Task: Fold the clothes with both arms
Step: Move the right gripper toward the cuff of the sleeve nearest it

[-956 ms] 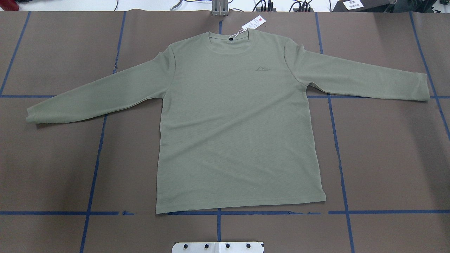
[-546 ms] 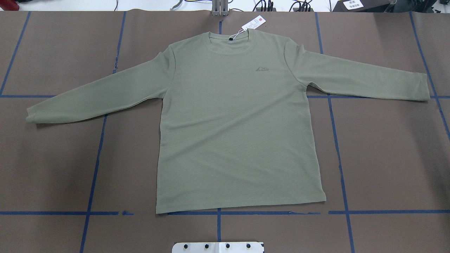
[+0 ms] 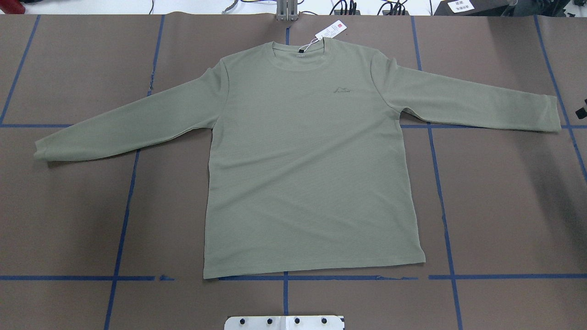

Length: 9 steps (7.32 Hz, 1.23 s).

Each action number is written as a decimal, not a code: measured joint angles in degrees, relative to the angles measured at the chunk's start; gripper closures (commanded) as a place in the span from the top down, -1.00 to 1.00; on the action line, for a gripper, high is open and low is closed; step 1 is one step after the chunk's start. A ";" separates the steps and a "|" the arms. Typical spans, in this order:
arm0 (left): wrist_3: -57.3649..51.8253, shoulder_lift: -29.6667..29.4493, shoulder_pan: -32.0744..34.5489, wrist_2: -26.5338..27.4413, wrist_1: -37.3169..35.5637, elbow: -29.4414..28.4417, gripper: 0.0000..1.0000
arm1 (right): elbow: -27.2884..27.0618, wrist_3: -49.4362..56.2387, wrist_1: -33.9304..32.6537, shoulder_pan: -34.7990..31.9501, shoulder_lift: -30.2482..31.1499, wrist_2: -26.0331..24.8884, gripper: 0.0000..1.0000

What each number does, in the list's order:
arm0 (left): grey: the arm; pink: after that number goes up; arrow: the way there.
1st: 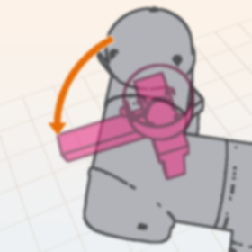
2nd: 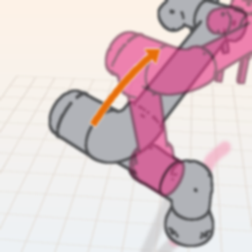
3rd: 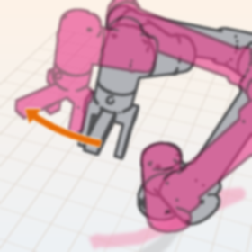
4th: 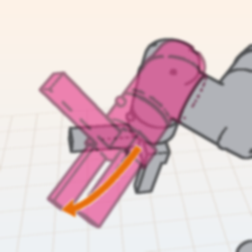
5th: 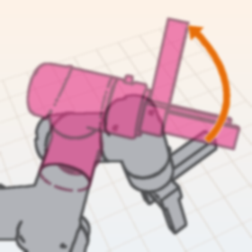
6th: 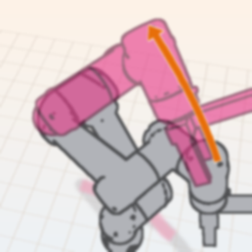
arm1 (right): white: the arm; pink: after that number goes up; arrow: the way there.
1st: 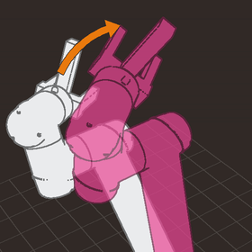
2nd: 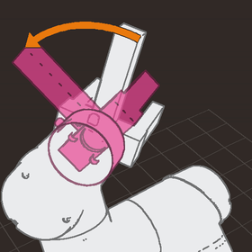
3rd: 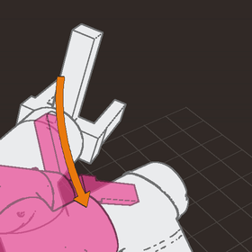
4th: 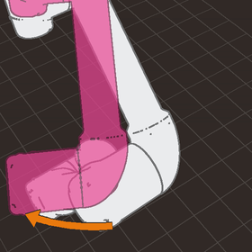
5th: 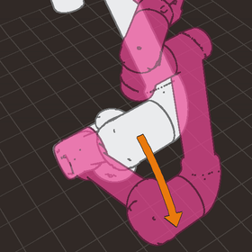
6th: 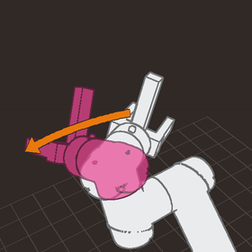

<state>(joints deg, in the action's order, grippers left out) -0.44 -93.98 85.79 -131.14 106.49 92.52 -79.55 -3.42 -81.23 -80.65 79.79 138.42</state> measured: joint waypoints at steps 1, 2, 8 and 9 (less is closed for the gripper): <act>1.59 -0.14 -0.19 -0.12 0.56 -0.25 1.00 | 5.59 -0.66 4.68 1.17 -3.13 -1.94 1.00; 2.70 -0.22 -0.40 -0.21 0.78 -0.59 1.00 | 10.75 -1.82 11.67 2.14 -4.45 -3.44 1.00; 3.42 0.01 -0.54 -0.34 8.16 -5.61 1.00 | 21.48 -4.48 22.43 5.13 -6.19 -5.80 0.99; 3.43 0.02 -0.54 -0.34 8.71 -5.98 1.00 | 22.61 -4.49 22.40 5.33 -6.95 -5.81 0.99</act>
<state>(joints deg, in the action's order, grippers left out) 2.99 -93.96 85.25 -131.48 115.20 86.54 -56.93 -7.91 -58.83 -75.32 72.84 132.61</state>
